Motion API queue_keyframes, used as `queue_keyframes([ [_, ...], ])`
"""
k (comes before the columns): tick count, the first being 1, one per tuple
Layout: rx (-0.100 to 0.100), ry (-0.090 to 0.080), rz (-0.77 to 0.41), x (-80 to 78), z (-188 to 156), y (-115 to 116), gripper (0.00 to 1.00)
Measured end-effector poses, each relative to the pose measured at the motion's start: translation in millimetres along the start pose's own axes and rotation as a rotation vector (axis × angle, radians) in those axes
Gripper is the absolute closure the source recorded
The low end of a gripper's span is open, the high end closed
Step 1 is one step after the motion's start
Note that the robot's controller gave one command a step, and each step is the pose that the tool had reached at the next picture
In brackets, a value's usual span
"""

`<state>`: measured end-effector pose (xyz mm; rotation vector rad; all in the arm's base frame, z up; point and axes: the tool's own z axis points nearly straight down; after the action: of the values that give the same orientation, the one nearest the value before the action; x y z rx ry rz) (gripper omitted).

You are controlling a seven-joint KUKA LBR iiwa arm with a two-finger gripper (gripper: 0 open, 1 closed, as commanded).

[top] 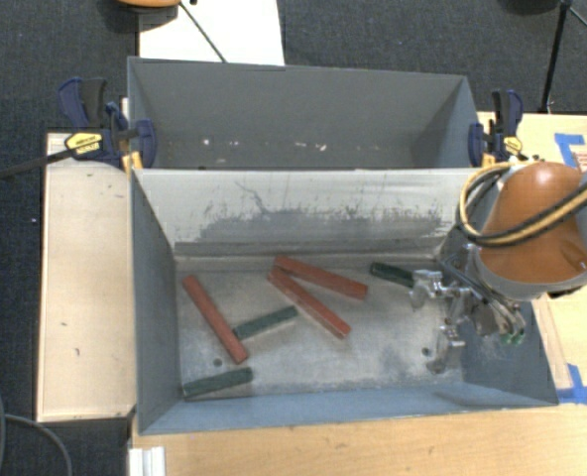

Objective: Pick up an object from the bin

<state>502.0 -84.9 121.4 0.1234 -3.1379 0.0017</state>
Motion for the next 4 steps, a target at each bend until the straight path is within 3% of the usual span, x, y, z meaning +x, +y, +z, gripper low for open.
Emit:
queue_keyframes([
  [1,-0.002,-0.003,0.037,12.7,-38.7,32.9,0.00],
  [2,0.000,-0.007,-0.010,-10.4,-13.7,51.0,0.00],
  [3,-0.001,-0.006,0.066,-25.4,29.1,65.2,0.00],
  [4,-0.002,0.000,0.001,-39.1,43.1,79.0,0.00],
])
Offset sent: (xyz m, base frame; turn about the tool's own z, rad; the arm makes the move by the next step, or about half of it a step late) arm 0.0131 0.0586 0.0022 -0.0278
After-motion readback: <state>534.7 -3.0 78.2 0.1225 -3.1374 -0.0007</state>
